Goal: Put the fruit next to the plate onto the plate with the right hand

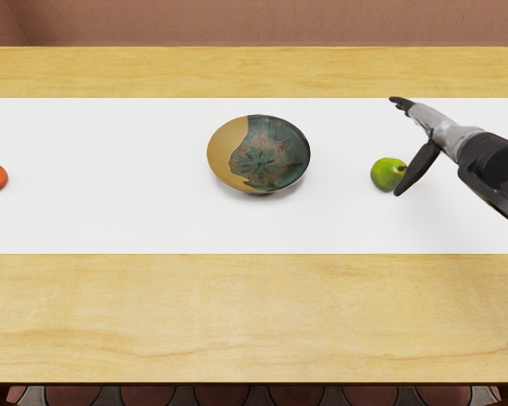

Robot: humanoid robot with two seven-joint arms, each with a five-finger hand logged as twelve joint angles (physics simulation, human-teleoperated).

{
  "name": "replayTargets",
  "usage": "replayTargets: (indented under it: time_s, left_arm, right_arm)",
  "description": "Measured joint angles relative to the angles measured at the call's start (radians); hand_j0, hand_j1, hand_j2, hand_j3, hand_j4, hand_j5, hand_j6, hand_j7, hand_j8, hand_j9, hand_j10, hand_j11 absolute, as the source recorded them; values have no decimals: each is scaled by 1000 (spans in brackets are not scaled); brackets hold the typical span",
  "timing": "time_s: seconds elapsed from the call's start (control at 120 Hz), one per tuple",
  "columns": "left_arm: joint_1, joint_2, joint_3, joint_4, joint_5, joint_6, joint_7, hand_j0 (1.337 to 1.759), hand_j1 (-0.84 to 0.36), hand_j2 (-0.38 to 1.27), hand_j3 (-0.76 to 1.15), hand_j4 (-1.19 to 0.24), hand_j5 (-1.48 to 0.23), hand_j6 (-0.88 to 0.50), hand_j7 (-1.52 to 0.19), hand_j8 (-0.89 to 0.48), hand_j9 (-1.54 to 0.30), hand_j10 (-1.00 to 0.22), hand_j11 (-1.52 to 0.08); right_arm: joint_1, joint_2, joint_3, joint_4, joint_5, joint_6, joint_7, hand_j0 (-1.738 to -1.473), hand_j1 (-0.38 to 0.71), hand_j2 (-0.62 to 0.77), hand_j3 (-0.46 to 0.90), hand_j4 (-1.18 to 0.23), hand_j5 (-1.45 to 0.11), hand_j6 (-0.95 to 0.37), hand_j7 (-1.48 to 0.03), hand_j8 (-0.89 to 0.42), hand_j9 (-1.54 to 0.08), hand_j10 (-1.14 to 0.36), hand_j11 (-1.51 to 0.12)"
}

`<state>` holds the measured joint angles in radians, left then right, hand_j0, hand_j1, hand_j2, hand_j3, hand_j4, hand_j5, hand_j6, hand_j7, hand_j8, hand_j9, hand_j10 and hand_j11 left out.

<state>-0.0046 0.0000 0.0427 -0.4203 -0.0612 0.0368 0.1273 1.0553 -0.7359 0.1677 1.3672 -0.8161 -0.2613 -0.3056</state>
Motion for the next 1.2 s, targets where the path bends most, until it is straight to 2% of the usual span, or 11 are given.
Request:
replayTargets:
  time_s: [0.067, 0.15, 0.267, 0.442, 0.75, 1.2]
  left_arm:
    - [0, 0, 0, 0, 0, 0, 0, 1658, 349, 0, 0, 0, 0, 0, 0, 0, 0, 0, 0]
    - [0, 0, 0, 0, 0, 0, 0, 1658, 349, 0, 0, 0, 0, 0, 0, 0, 0, 0, 0]
    - [0, 0, 0, 0, 0, 0, 0, 1658, 349, 0, 0, 0, 0, 0, 0, 0, 0, 0, 0]
    - [0, 0, 0, 0, 0, 0, 0, 1658, 349, 0, 0, 0, 0, 0, 0, 0, 0, 0, 0]
    - [0, 0, 0, 0, 0, 0, 0, 1658, 349, 0, 0, 0, 0, 1, 0, 0, 0, 0, 0]
    - [0, 0, 0, 0, 0, 0, 0, 1658, 349, 0, 0, 0, 0, 1, 0, 0, 0, 0, 0]
  right_arm:
    - [-3, 39, -36, -16, -36, -77, -30, -1658, -349, 2, 0, -3, 0, -4, 0, -3, 0, -2, 0]
    - [-6, 95, -90, -31, -58, -217, -48, -1658, -349, 2, 0, -2, 0, -4, 0, -3, 0, -2, 0]
    - [-21, 146, -127, -69, -70, -306, -58, -1658, -349, 2, 0, -2, 0, -3, 0, -3, 0, -2, 0]
    - [-39, 214, -140, -146, -64, -342, -62, -1658, -343, 1, 0, -7, -7, -8, -7, -8, -7, -7, -7]
    - [-51, 230, -141, -167, -58, -349, -61, -1658, -129, -34, 0, -185, -240, -187, -239, -186, -240, -185, -240]
    - [-73, 233, -138, -178, -57, -350, -61, -1658, 91, -38, 0, -375, -489, -377, -488, -376, -489, -375, -489]
